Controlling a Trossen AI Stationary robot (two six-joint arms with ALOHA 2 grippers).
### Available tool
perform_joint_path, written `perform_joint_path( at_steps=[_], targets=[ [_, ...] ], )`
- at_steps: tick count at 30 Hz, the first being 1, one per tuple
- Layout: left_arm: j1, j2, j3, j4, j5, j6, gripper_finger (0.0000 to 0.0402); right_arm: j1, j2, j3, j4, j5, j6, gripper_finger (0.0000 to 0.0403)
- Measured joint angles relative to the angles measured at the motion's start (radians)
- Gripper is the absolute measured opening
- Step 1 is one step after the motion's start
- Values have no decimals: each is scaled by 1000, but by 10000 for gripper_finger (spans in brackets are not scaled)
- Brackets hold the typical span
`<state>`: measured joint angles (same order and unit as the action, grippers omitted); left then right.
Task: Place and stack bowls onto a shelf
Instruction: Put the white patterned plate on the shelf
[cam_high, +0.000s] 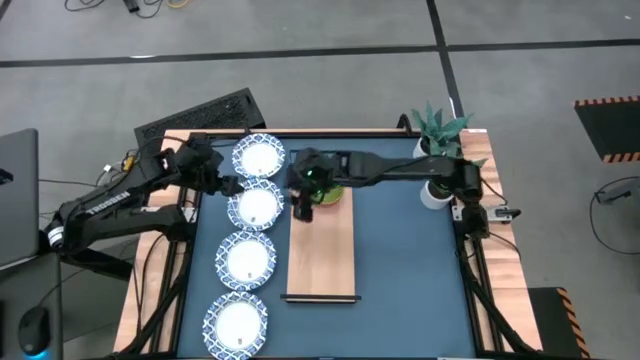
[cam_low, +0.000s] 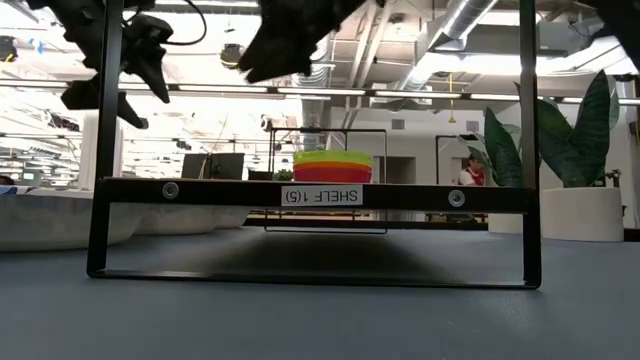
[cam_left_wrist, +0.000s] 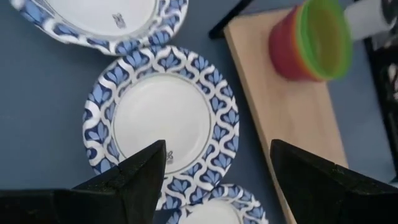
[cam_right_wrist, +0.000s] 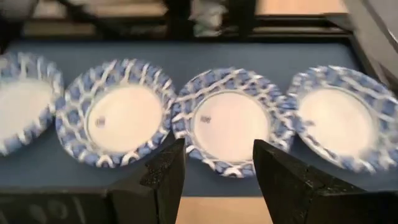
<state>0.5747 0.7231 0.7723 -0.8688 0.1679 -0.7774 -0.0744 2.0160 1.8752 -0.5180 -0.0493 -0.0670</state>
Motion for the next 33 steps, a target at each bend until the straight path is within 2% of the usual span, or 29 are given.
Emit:
perform_joint_path(
  at_steps=[6,14,19,27,29,33],
  targets=[
    [4,-59,0,-5,-35,-44,272,14,90,-1,68,-8,-168,212],
    [4,-70,0,-9,-47,-57,272,30,204,35,89,-7,-329,212],
    [4,-69,0,-9,-54,-58,272,31,296,147,45,-7,-362,212],
    [4,-69,0,-9,-61,-58,272,28,432,340,-149,-7,-444,212],
    [4,-69,0,-9,-63,-58,272,26,454,372,-213,-2,-479,212],
    [4,-69,0,-9,-69,-58,272,27,480,392,-232,31,-503,212]
  ],
)
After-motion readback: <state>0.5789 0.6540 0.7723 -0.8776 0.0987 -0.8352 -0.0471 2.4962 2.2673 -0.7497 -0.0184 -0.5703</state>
